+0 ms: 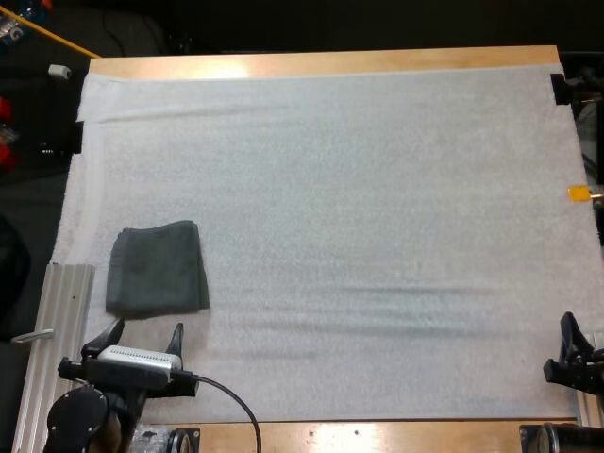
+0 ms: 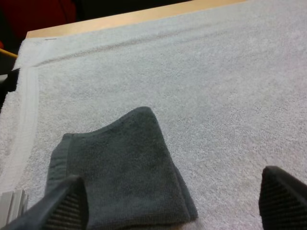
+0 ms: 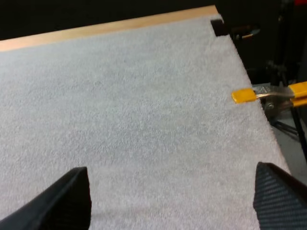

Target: Pick towel from pile, fold and stack

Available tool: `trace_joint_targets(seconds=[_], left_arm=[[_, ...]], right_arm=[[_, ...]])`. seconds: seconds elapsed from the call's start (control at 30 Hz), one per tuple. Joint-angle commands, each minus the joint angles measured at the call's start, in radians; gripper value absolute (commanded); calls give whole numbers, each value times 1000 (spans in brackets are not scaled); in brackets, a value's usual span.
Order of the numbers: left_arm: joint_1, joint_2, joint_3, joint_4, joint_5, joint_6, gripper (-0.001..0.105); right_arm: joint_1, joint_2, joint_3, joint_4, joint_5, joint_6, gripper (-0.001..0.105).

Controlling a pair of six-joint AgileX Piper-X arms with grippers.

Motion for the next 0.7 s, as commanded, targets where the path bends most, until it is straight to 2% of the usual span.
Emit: trace_joint_targets(seconds=[0.0,0.3,0.67], left_arm=[[2,-139,-3,-14,-1,-5,70],[2,-137,39,-84,-1,-5,70],[2,-137,34,-77,-1,-8,70]], right_arm=[[0,-39,2,-14,-10,-2,69],[0,-39,57,-49,-10,24,69],[0,-39,58,-51,-2,35,69]])
